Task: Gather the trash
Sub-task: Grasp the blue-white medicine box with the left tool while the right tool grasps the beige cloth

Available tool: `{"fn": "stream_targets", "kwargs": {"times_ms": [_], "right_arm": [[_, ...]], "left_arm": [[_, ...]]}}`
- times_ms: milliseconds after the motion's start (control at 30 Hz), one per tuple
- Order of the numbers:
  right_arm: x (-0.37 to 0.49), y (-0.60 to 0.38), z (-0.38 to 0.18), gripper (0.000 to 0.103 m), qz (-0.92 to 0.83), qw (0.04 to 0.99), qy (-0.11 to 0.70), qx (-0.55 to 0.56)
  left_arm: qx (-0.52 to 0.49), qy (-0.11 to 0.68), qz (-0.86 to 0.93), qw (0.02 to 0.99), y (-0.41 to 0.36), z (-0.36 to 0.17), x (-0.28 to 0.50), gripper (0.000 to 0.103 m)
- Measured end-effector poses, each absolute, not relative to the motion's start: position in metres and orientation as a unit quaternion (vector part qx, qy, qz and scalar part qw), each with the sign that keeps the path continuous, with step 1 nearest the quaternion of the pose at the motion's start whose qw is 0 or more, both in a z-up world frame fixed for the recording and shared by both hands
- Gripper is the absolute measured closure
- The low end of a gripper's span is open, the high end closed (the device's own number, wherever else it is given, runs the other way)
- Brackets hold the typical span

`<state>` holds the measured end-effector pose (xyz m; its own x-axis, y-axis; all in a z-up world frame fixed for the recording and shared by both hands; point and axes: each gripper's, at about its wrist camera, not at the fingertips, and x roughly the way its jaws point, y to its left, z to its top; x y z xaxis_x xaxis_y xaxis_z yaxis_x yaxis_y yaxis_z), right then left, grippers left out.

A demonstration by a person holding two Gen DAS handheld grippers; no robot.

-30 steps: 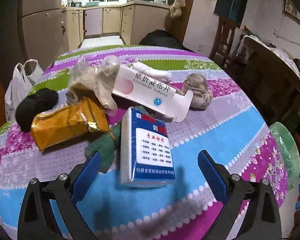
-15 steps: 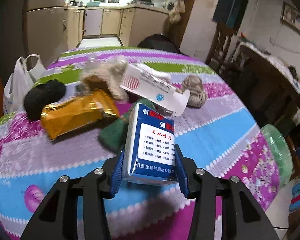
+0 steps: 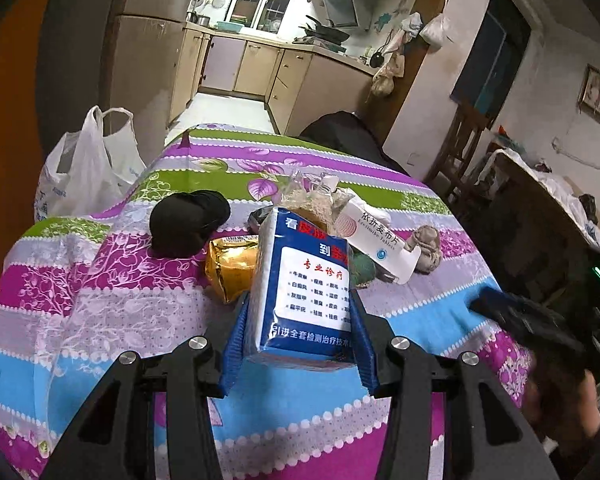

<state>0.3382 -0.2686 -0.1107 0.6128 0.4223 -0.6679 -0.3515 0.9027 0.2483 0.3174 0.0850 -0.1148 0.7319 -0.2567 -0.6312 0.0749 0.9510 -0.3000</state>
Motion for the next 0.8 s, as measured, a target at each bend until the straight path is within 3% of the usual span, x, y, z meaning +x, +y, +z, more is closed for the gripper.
{"fn": "stream_targets", "kwargs": {"times_ms": [333, 600, 800], "right_arm": [[0.424, -0.262, -0.132, 0.039, 0.192, 0.879, 0.425, 0.098], [0.424, -0.257, -0.135, 0.057, 0.199, 0.878, 0.427, 0.089], [0.399, -0.260, -0.122, 0.059, 0.200, 0.894, 0.395, 0.070]], "left_arm": [[-0.134, 0.356, -0.121, 0.917, 0.065, -0.118, 0.336, 0.056], [-0.135, 0.361, -0.129, 0.914, 0.054, -0.125, 0.344, 0.056], [-0.135, 0.359, -0.126, 0.915, 0.052, -0.129, 0.341, 0.056]]}}
